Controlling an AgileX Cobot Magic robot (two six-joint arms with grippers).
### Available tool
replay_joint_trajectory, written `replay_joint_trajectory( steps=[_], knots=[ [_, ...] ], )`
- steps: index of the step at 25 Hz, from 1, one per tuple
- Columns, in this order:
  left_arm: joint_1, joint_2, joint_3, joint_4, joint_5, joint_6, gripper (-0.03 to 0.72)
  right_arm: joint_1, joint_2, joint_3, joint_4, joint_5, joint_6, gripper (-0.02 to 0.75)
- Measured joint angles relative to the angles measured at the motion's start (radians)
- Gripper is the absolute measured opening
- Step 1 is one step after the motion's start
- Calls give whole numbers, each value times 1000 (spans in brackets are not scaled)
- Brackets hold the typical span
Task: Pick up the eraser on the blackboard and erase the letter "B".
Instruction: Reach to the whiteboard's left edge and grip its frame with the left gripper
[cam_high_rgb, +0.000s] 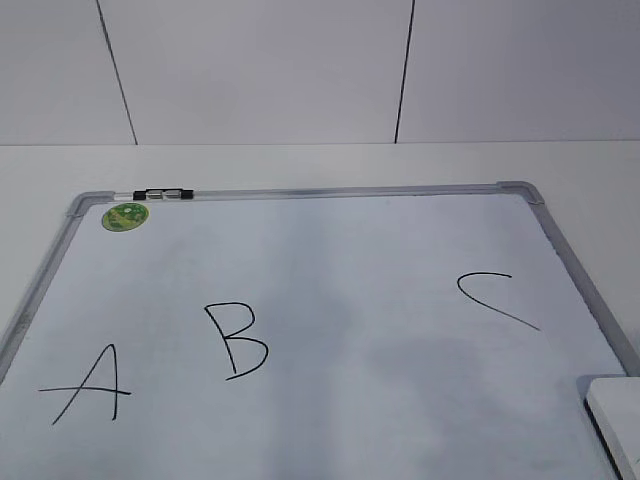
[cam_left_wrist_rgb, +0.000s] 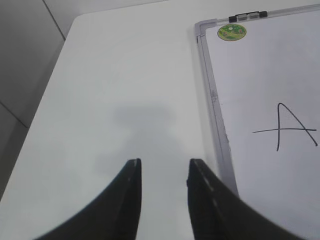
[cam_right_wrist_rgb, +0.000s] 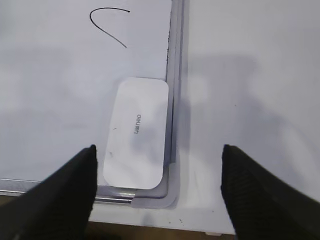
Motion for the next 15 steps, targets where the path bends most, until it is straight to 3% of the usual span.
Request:
replay_joint_trajectory(
  steps=[10,15],
  knots=[
    [0,12,0,-17,4,0,240,0,169,-22,46,34,106,574],
    [0,130,-2,-19,12,0,240,0,274,-58,60,71,109,577]
  ],
)
